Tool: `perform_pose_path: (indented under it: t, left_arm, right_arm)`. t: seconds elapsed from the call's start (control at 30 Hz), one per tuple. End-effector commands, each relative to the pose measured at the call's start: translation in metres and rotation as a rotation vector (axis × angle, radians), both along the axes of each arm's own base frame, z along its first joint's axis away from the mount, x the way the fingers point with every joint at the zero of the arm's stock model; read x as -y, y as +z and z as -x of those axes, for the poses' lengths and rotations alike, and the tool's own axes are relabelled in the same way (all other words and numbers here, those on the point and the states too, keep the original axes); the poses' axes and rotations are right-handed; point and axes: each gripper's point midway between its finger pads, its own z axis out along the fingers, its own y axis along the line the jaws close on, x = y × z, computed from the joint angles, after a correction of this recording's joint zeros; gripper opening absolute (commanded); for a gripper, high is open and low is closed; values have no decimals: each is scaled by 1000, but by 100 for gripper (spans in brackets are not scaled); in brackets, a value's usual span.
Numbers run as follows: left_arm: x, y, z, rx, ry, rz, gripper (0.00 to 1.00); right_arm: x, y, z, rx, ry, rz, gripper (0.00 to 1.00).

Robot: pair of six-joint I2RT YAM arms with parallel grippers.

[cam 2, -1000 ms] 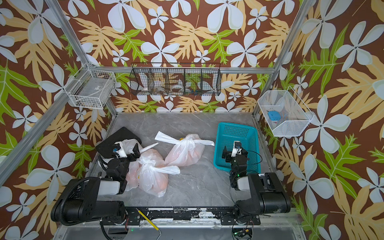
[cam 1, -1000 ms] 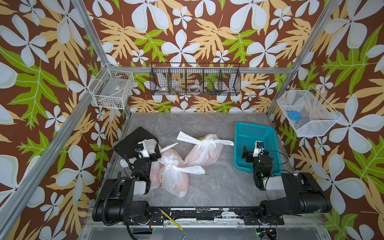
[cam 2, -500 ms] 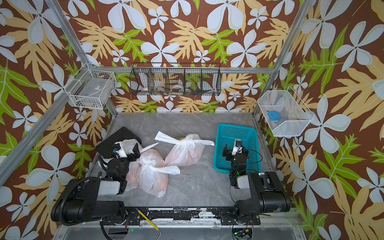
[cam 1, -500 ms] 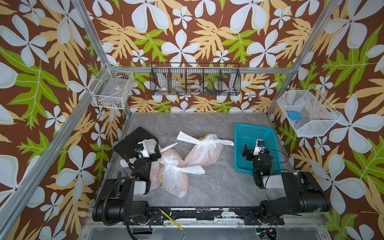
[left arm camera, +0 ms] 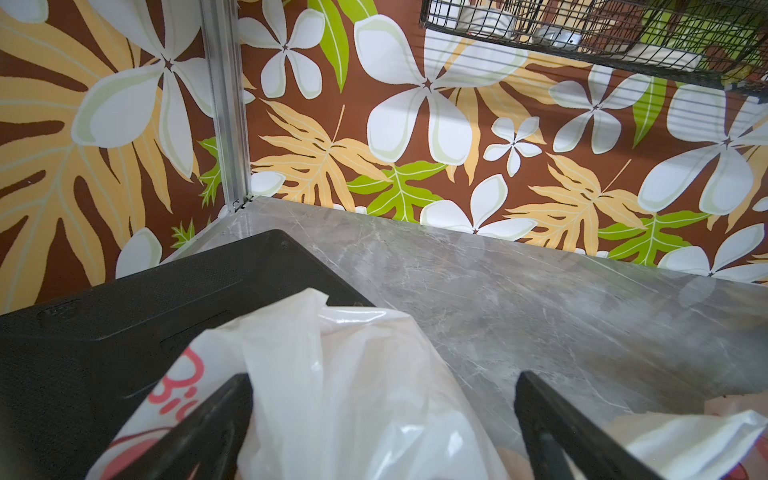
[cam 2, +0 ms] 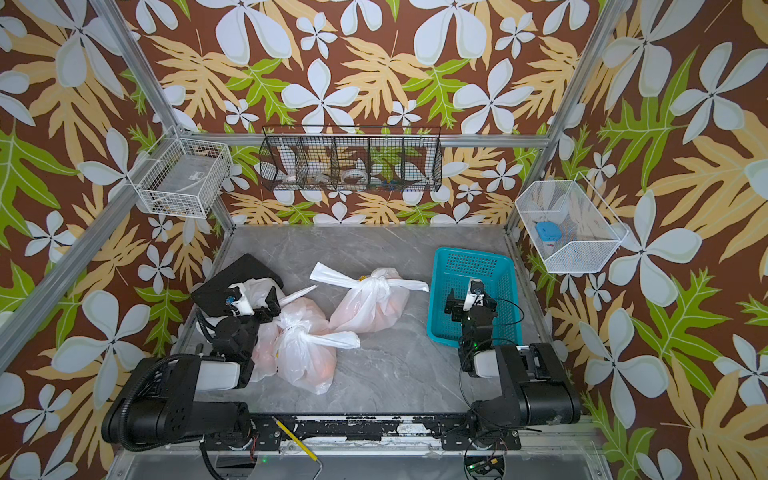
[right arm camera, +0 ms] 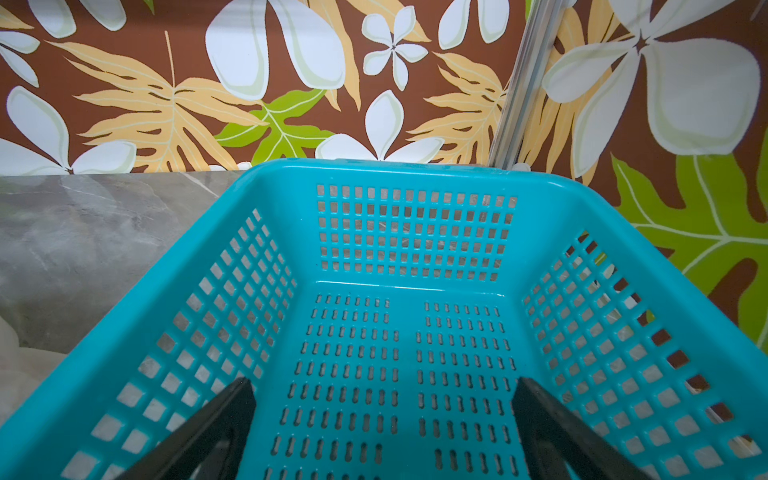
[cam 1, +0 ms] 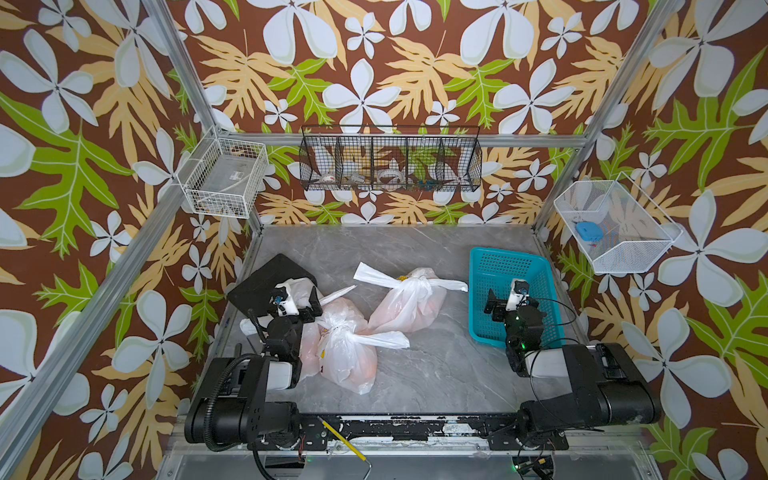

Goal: Place the oranges into plastic bags & tie knots
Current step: Reset both arms

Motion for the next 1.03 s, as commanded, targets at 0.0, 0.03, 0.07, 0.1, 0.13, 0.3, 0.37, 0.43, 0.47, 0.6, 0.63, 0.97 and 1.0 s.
perform_pose_path:
  t: [0.0,0.03,0.07,0.1,0.13,0.3,0.37,0.43,0.47,0.6,0.63,0.97,1.0]
  left_arm:
    - [-1,4,0,15,7,-3,100]
    - [-1,4,0,15,6,-3,100]
    - [-1,4,0,15,7,-3,100]
    - [-1,4,0,16,5,-3,100]
    - [-1,4,0,15,5,-3,100]
    - [-1,4,0,16,5,-3,100]
    - [-1,4,0,15,6,-3,100]
    - [-1,4,0,16,6,-3,100]
    - [-1,4,0,16,6,-3,100]
    - [0,3,-1,13,3,-4,100]
    - [4,3,-2,9,-20,-13,100]
    - [22,1,-7,-13,-125,-59,100]
    - [23,1,-7,-12,-126,-59,100]
  right_arm:
    - [2,3,0,7,-23,13,99]
    - [1,3,1,13,-19,14,99]
    - [2,4,4,22,-26,12,99]
    - [4,5,7,33,-38,9,99]
    - [6,7,13,56,-49,7,99]
    - [9,10,19,84,-67,0,99]
    - [9,8,15,63,-67,2,99]
    - [9,7,14,57,-67,1,99]
    - [9,8,14,61,-67,2,99]
    - [9,7,14,56,-68,2,99]
    - [9,7,13,57,-68,2,99]
    - [10,8,13,58,-72,2,99]
    - [10,7,13,57,-72,2,99]
